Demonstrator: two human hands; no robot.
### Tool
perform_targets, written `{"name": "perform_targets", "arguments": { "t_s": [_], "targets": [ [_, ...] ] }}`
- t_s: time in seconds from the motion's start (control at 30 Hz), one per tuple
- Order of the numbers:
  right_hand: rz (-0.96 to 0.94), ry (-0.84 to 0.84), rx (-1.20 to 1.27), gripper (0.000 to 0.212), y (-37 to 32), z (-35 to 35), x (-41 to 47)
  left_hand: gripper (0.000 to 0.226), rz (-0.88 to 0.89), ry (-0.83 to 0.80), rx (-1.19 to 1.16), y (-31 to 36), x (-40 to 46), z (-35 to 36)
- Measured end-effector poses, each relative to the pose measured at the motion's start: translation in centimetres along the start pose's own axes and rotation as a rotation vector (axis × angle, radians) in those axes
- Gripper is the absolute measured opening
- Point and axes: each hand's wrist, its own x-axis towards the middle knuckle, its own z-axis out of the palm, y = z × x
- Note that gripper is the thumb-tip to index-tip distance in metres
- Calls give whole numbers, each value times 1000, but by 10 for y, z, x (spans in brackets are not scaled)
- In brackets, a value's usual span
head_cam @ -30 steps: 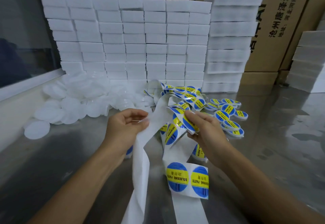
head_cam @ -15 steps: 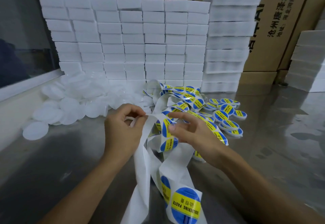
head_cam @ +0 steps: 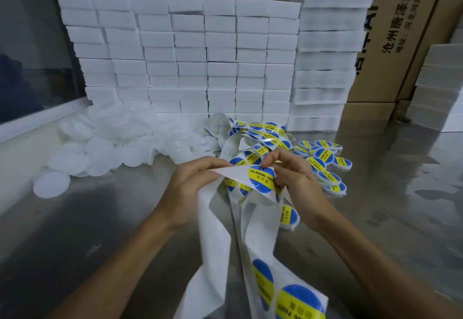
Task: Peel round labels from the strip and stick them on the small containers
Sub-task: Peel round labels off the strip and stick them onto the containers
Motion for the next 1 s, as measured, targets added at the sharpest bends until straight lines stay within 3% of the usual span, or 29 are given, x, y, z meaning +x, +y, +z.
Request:
{"name": "perform_targets", "arguments": {
  "t_s": [0.1, 0.13, 0.27, 0.3, 0.4, 0.47, 0.53, 0.6, 0.7, 0.83, 1.0],
  "targets": [
    [-79, -20, -95, 23, -6, -3, 0, 44, -228, -152, -322, 3, -2, -5],
    [-101, -20, -113, 24, -8, -4, 0, 57, -289, -231, -382, 5, -2, -8],
    [-141, -59, -170, 24, -13, -7, -1, 91, -494, -428, -473, 9, 0, -12],
    [-142, -81, -185, 24, -14, -6, -2, 89, -522, -416, -434, 9, 0, -10],
    [-172, -151, -279, 28, -14, -6, -4, 39, -420, -376, -162, 3, -4, 1],
    [-251, -147, -386, 27, -13, -3, -6, 19, -396, -383, -133, -3, -8, 6],
    [-421, -74, -536, 20, -12, 0, -7, 15, -385, -292, -172, -8, -8, 10],
    [-591, 23, -652, 13, -9, 2, -6, 17, -381, -89, -195, -11, -4, 12],
    [-611, 23, -705, 6, -4, 5, -8, 16, -351, 93, -200, -13, -1, 11],
    [-574, -46, -758, 5, 4, 15, -12, 14, -303, 129, -161, -12, -4, 16],
    [-599, 0, -865, 11, 5, 16, -11, 7, -226, 117, -46, -13, -5, 21]
  ]
}}
